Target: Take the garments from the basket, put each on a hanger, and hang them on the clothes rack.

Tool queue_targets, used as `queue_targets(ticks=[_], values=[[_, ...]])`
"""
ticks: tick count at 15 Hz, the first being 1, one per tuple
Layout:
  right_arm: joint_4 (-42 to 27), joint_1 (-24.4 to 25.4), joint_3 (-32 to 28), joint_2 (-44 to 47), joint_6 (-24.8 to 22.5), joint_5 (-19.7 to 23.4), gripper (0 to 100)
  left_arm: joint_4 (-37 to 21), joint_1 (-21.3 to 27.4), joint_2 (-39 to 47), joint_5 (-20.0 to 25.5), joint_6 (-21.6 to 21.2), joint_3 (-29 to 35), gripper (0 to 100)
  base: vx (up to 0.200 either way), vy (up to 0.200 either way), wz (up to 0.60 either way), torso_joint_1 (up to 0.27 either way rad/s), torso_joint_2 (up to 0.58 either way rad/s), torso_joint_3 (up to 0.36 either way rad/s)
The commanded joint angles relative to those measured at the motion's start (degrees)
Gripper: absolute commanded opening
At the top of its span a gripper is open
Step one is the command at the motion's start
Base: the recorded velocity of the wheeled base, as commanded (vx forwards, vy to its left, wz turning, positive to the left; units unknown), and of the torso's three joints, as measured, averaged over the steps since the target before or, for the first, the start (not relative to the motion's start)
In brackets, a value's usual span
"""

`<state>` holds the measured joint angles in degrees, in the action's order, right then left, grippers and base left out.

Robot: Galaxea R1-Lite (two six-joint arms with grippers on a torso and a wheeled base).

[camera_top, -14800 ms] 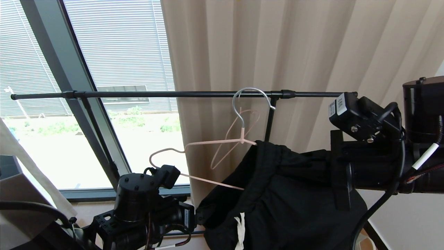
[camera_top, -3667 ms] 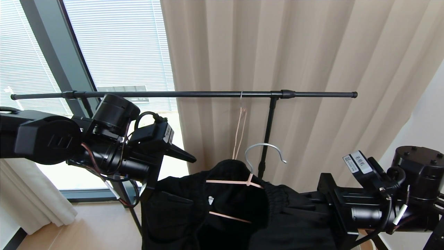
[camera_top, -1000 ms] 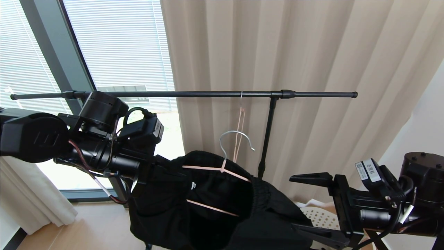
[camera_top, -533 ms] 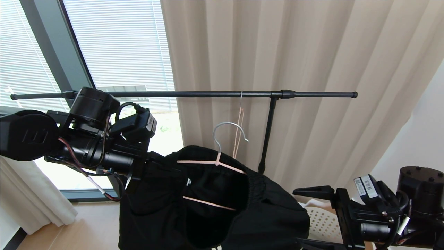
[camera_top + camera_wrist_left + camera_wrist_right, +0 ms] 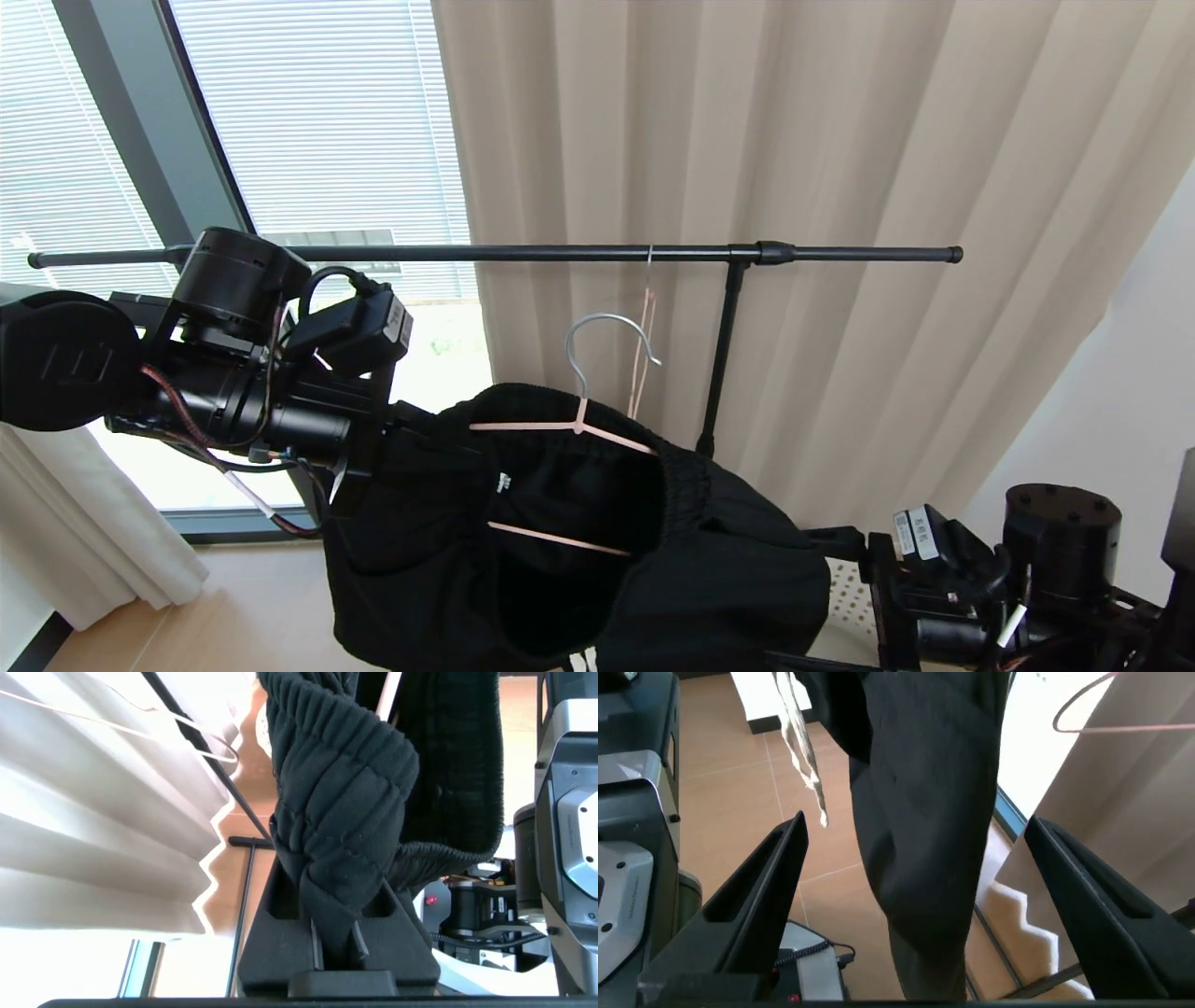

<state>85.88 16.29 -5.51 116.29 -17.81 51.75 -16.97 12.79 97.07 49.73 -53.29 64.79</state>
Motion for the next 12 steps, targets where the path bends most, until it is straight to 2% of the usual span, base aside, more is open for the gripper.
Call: queue_targets(ticks=[1,2,5,6,12], values=[[3.15,0.06,0.94,6.94,0.23,-0.68,100,0.01,-0.31,-0.57,0.02,0.02,-0.11,0,0.000,0.000,0.00,0.000,0.00,0.000],[4.12,0.15,0.68,8.87,0.85,-2.27,100,0.01,-0.31,-0.57,0.02,0.02,-0.02,0,0.000,0.000,0.00,0.000,0.00,0.000],[4.12,1.03,1.03,12.03,3.66,-2.88,100,0.01,-0.22,-0.31,0.02,0.11,-0.02,0,0.000,0.000,0.00,0.000,0.00,0.000],[4.12,1.12,1.20,12.65,4.89,-3.15,0,0.01,-0.22,-0.31,0.02,0.11,-0.02,0,0.000,0.000,0.00,0.000,0.00,0.000],[4.12,0.94,2.43,11.16,5.15,-3.58,0,0.09,-1.63,-0.66,0.11,1.61,-0.63,0,0.000,0.000,0.00,0.000,0.00,0.000]])
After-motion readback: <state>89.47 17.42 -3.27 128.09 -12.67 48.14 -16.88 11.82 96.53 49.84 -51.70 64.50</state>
